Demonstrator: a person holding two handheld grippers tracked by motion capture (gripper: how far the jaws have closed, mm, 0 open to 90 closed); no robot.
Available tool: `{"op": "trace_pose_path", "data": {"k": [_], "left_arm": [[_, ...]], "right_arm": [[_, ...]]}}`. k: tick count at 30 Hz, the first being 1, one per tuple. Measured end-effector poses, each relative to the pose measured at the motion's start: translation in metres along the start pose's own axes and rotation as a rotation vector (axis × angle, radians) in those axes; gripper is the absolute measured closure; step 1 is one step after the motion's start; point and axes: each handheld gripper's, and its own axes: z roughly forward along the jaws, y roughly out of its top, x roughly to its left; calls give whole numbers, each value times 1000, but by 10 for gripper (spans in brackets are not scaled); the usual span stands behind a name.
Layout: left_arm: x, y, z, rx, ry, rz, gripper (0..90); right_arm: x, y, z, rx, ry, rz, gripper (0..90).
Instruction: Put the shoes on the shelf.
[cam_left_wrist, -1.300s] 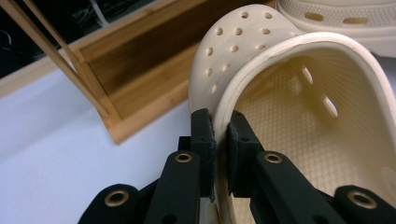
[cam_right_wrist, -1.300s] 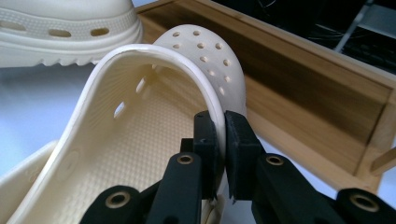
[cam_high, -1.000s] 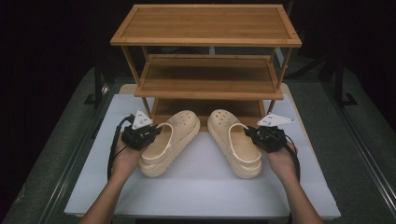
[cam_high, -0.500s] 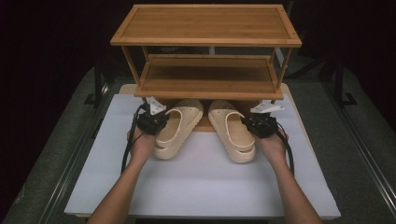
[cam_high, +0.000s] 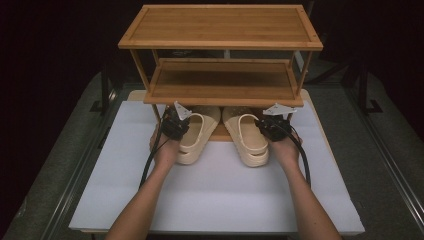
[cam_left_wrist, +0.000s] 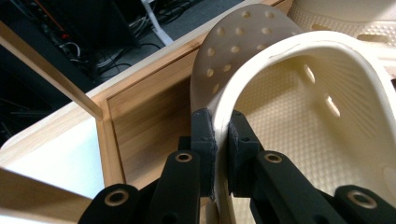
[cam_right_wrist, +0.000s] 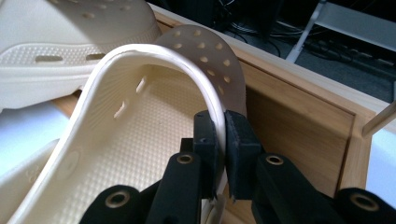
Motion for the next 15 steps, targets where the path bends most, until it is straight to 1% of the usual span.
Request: {"op": "trace_pose_path", "data": {"k": [1, 2, 3, 4, 9, 11, 15], "left_arm": [[-1, 0, 2, 1, 12, 1, 835], [-3, 0, 3, 0, 16, -7, 835], [-4, 0, 5, 1, 15, -6, 835], [-5, 0, 7, -3, 18, -14, 834], [-10, 1, 9, -11, 24, -23, 829], [-11, 0, 9, -15, 21, -27, 815], [-7, 0, 8, -18, -11, -43, 781]], "right_arm": [[0, 1, 1, 1, -7, -3, 838], [0, 2, 3, 5, -9, -3, 838], [0, 2, 4, 4, -11, -7, 838], [1, 3, 5, 5, -14, -7, 838], [3, 4, 9, 0, -23, -12, 838], [3, 2, 10, 6, -25, -10, 837], [4, 1, 10, 14, -29, -17, 815]]}}
